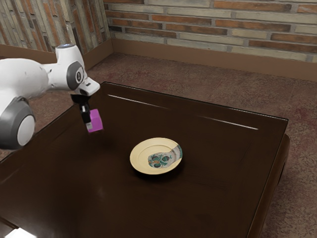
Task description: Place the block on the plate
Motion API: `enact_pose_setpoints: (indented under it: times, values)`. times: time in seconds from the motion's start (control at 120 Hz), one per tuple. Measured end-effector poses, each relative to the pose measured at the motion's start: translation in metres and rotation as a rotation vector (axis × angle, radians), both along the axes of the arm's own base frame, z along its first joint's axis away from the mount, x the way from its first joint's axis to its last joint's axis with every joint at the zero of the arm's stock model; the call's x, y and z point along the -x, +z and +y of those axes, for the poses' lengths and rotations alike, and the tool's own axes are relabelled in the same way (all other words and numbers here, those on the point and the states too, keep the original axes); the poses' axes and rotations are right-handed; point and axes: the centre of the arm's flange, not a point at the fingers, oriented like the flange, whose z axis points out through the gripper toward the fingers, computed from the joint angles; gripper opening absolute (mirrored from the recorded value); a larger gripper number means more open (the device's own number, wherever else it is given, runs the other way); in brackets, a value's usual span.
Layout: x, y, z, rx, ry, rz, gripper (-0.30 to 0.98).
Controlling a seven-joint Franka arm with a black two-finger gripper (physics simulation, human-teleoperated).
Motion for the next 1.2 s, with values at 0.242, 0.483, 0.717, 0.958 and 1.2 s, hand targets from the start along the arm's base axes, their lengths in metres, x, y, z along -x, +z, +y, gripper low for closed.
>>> enact_pose_setpoints:
  times: [0.242, 0.483, 0.717, 0.958, 1.2]
  values:
    - [-0.033, 0.033, -0.047, 0.011, -0.081, -0.073, 0.37]
    - [-0.061, 0.031, -0.182, 0.026, -0.265, -0.091, 0.37]
    - [-0.057, 0.021, -0.282, 0.062, -0.395, -0.083, 0.37]
    - [-0.026, -0.014, -0.286, 0.093, -0.386, 0.001, 0.38]
    - [-0.015, -0.049, -0.287, 0.103, -0.377, 0.034, 0.39]
